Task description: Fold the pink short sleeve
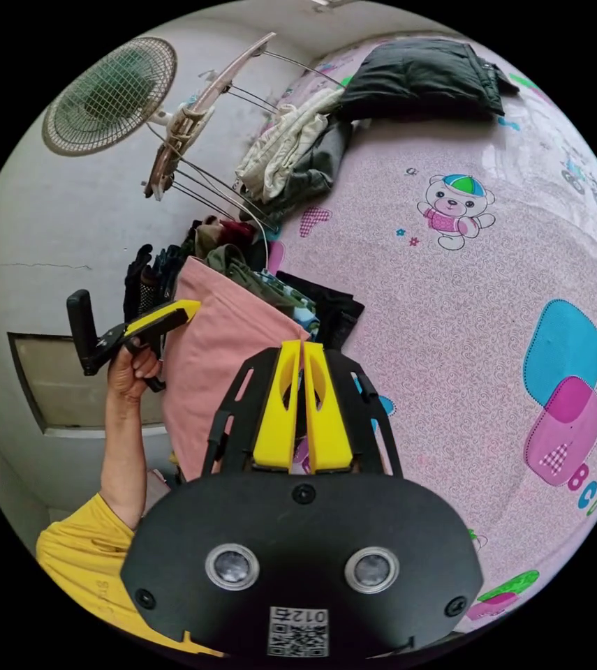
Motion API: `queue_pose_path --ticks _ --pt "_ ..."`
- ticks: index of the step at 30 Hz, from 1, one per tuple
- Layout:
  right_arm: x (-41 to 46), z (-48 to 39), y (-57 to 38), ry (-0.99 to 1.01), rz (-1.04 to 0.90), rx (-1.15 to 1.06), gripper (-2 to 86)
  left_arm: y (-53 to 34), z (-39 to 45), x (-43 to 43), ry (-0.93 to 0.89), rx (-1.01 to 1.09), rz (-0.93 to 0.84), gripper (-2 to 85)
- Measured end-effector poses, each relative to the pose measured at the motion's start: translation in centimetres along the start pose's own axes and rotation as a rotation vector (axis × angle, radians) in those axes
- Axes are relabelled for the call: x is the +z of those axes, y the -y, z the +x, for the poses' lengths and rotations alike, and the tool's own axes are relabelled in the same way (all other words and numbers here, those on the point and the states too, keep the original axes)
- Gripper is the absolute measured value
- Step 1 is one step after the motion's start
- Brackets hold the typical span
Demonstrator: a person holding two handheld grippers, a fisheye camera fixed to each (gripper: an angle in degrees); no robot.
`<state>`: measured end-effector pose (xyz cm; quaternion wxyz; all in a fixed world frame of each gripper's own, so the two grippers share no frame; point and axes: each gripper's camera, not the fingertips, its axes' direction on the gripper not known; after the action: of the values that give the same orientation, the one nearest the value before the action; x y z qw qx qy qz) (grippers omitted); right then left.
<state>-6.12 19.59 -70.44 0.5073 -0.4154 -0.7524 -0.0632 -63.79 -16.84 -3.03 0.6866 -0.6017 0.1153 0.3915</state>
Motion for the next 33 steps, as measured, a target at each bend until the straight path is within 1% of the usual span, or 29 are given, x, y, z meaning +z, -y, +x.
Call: queue_pose_path --ticks 2,4,6,7,10,13,15,16,18,20,22,23,25,28,31,33 --pt "0.1 -0.4 0.1 -0.005 0.042 -0.014 0.2 -0.3 -0.3 -0.9 -0.017 0.002 0.021 -0.2" --pt "-0.1 -1.0 0.3 -0.022 0.084 -0.048 0.2 -0.8 -0.7 -2.4 0.042 -0.011 0.092 -0.2" --pt "0.3 -1.8 0.9 -0.049 0.057 -0.086 0.2 -1.2 -1.9 -3.4 0.104 -0.049 0.139 -0.2" --pt "0.8 -2.4 1.2 -0.076 0.024 -0.119 0.2 -1.1 -2.3 -3.3 0.099 -0.062 0.131 -0.2" --pt "2.5 -3.4 1.3 -0.146 -0.089 -0.174 0.2 -0.8 -4.0 -1.1 0.057 -0.081 0.035 -0.2" --pt "2.1 -3.7 0.3 -0.147 -0.059 -0.161 0.1 -1.3 -5.2 0.1 -0.012 -0.116 0.047 -0.2" --pt "1.7 -3.5 -0.4 -0.208 -0.041 -0.112 0.1 -2.2 -5.5 -0.5 -0.029 -0.132 0.077 -0.2" --pt "1.3 -3.5 -1.2 -0.272 -0.01 -0.1 0.0 -2.6 -5.3 -0.9 -0.016 -0.133 0.089 -0.2" --pt "0.2 -4.2 -2.7 -0.315 0.062 -0.108 0.1 -4.7 -4.3 -2.5 0.065 -0.111 0.115 -0.2" --pt "-0.6 -7.0 -5.4 -0.253 0.146 -0.228 0.1 -6.9 -3.4 -3.6 0.127 -0.092 0.118 -0.2" --pt "0.1 -9.8 -7.5 -0.196 0.158 -0.345 0.2 -9.7 -2.6 -4.3 0.171 -0.091 0.122 -0.2" --pt "1.0 -11.8 -8.7 -0.174 0.145 -0.427 0.1 -11.6 -2.3 -4.5 0.189 -0.115 0.121 -0.2" --pt "2.9 -14.3 -10.3 -0.153 0.104 -0.521 0.1 -14.6 -2.4 -4.6 0.191 -0.181 0.124 -0.2" --pt "6.2 -16.9 -12.2 -0.16 0.023 -0.615 0.0 -19.0 -3.1 -4.0 0.108 -0.285 0.148 -0.2" --pt "8.9 -17.4 -13.3 -0.236 -0.037 -0.611 0.0 -22.0 -3.8 -2.0 0.146 -0.366 0.096 -0.2" --pt "9.5 -17.4 -13.8 -0.231 -0.045 -0.601 0.0 -23.5 -4.7 -0.5 0.13 -0.401 0.097 -0.2"
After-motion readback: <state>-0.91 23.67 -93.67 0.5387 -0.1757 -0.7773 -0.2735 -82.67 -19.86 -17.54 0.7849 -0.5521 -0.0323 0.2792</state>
